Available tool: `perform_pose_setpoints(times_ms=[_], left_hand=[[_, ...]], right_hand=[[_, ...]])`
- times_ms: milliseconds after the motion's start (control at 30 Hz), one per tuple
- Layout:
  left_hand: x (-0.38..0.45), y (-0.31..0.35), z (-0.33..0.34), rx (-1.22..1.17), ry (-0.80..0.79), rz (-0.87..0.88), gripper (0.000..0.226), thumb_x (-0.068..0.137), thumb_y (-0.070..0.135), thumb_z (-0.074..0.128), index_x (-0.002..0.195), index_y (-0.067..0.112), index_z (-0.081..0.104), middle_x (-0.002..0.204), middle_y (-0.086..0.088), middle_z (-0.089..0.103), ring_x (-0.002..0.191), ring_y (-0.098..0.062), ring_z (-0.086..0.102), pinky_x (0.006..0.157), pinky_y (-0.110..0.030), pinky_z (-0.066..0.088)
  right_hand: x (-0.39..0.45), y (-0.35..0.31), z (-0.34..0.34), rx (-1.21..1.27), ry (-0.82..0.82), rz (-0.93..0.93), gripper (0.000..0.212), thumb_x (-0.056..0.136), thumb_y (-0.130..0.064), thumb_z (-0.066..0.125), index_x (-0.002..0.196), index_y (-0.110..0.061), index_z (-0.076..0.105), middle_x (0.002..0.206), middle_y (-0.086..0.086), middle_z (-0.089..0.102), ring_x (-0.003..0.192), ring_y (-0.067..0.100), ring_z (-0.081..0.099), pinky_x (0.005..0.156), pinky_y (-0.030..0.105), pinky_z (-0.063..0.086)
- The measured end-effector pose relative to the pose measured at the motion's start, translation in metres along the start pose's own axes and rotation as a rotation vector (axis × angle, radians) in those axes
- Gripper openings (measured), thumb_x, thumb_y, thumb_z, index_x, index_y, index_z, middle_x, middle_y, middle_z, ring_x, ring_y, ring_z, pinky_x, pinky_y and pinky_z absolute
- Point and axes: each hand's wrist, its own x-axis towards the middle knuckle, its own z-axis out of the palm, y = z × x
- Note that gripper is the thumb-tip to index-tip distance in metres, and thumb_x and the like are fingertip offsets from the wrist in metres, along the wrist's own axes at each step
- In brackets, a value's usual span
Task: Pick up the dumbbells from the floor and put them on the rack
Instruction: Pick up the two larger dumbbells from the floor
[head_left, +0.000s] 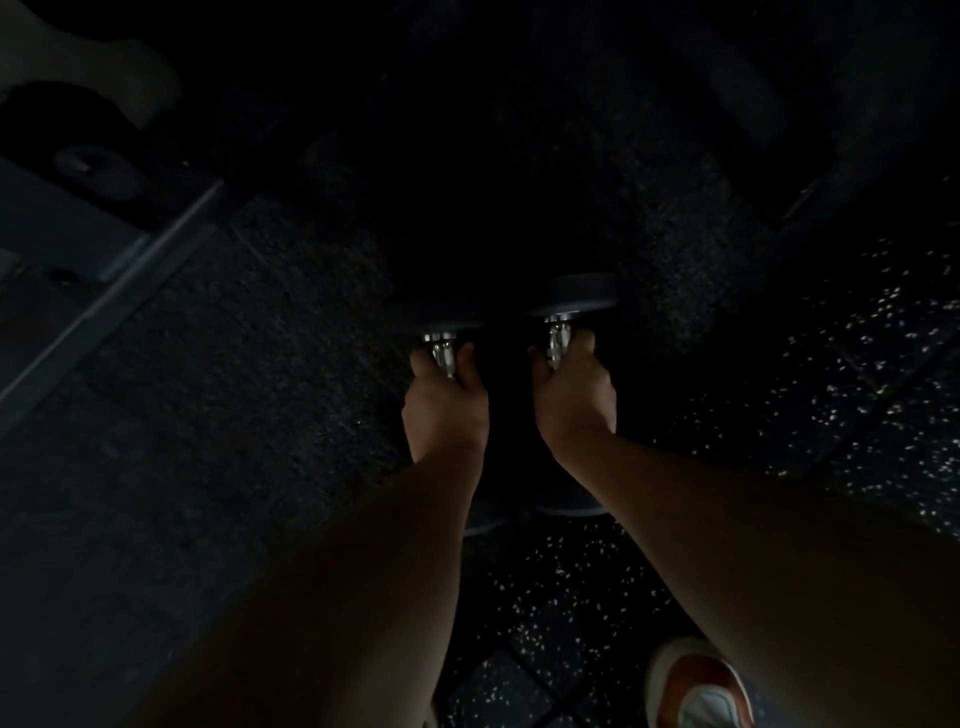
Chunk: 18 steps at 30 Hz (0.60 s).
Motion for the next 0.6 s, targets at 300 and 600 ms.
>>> perform_pose_setpoints(times_ms=[300, 600], left_hand=[[0.001, -0.001, -0.001, -0.023, 0.009, 0.013, 0.047, 0.092, 0.05, 0.052, 0.111, 0.007, 0.049, 0.099, -0.024, 0.068, 0.09, -0.044, 0.065, 0.068, -0.04, 0.046], [-0.102, 0.021, -0.086, -0.053, -0.072, -0.05, 0.057, 0.091, 0.056, 0.052, 0.115, 0.004, 0.054, 0.11, -0.028, 0.065, 0.102, -0.047, 0.061, 0.073, -0.037, 0.038]], right_hand=[[-0.023, 0.01, -0.042, 0.125, -0.08, -0.054, 0.035, 0.094, -0.03, 0.056, 0.122, -0.012, 0.043, 0.104, 0.019, 0.068, 0.089, 0.04, 0.066, 0.074, 0.048, 0.056], [-0.12, 0.044, -0.17, 0.117, -0.055, -0.084, 0.037, 0.094, -0.035, 0.06, 0.118, -0.011, 0.045, 0.104, 0.022, 0.069, 0.09, 0.04, 0.066, 0.074, 0.041, 0.054]])
